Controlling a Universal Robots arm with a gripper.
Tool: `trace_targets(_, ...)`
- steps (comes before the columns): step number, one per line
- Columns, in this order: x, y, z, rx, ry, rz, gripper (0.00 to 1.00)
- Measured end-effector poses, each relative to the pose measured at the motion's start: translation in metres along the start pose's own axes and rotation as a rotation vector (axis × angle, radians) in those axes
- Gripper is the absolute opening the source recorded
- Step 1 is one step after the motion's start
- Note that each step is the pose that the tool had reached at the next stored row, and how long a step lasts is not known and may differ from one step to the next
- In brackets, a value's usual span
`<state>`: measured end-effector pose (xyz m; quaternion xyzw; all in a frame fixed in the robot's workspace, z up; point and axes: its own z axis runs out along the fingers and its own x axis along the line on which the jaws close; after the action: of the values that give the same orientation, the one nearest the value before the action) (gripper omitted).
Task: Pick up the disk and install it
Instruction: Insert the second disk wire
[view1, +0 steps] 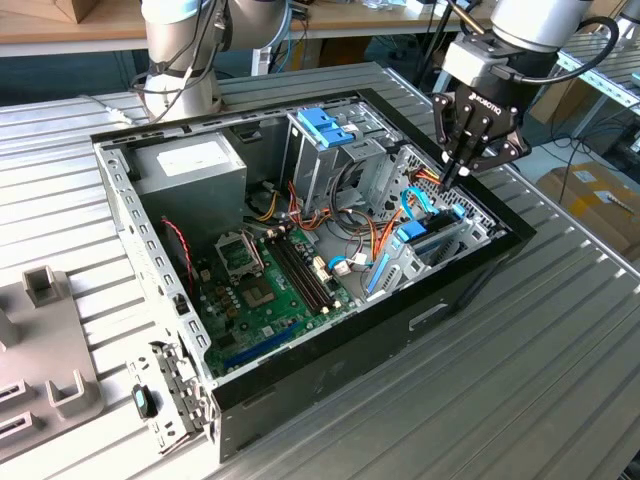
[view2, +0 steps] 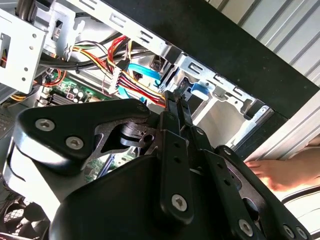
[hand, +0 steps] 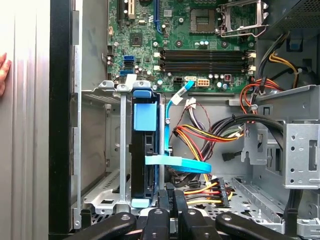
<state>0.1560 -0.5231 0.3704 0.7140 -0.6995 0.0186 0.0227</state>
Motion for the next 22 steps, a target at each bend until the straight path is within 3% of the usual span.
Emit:
trace_targets(15, 0.0043, 0.0001, 0.0009, 0.0, 0.0005, 0.0, 0.16)
trace_targets(22, 0.0101, 0.003, 0.0062, 0.0, 0.0008, 0.0, 0.16)
